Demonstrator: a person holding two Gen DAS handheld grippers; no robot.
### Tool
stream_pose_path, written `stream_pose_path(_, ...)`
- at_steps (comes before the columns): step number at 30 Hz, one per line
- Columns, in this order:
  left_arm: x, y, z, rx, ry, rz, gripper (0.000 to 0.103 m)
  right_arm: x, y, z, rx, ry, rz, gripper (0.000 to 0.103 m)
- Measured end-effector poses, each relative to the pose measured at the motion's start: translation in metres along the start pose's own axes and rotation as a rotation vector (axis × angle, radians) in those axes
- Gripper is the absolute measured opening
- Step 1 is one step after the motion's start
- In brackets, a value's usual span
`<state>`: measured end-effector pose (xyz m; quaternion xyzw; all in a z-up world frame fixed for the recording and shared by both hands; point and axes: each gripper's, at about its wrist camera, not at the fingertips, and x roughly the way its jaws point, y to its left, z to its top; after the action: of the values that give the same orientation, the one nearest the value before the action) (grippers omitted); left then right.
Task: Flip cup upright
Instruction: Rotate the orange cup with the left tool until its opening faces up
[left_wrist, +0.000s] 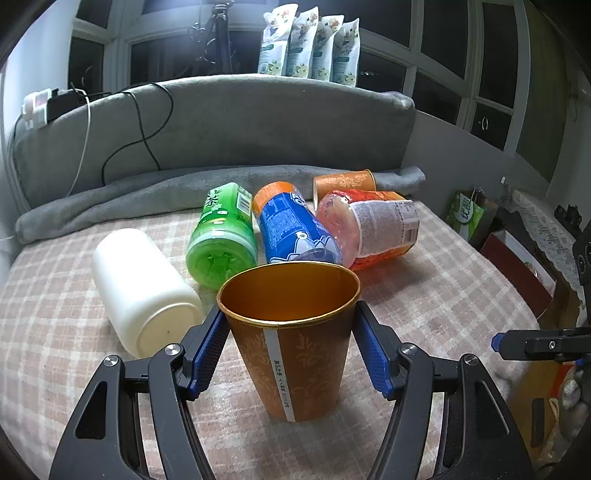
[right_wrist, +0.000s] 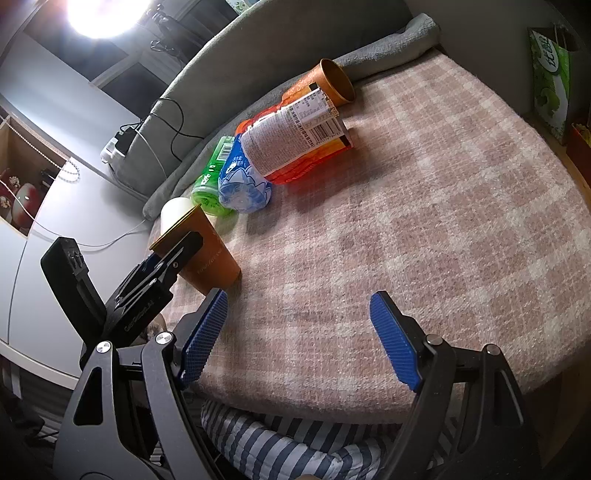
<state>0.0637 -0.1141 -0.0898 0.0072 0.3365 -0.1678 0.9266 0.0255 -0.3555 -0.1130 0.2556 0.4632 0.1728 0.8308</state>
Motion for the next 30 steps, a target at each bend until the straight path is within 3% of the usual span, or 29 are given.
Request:
stream_pose_path(18, -0.016, -0.001, -0.013, -0.006, 0.010, -0.025, 0.066, -0.007, 0.028, -0.008, -0.127, -0.064, -0.084, 0.082)
stream_pose_path(30, -0.021, -0.004, -0.019, 0.006, 0.015, -0.029, 0.066, -0.008, 0.033, -0.011, -0.144, -0.076, -0.096, 0.082)
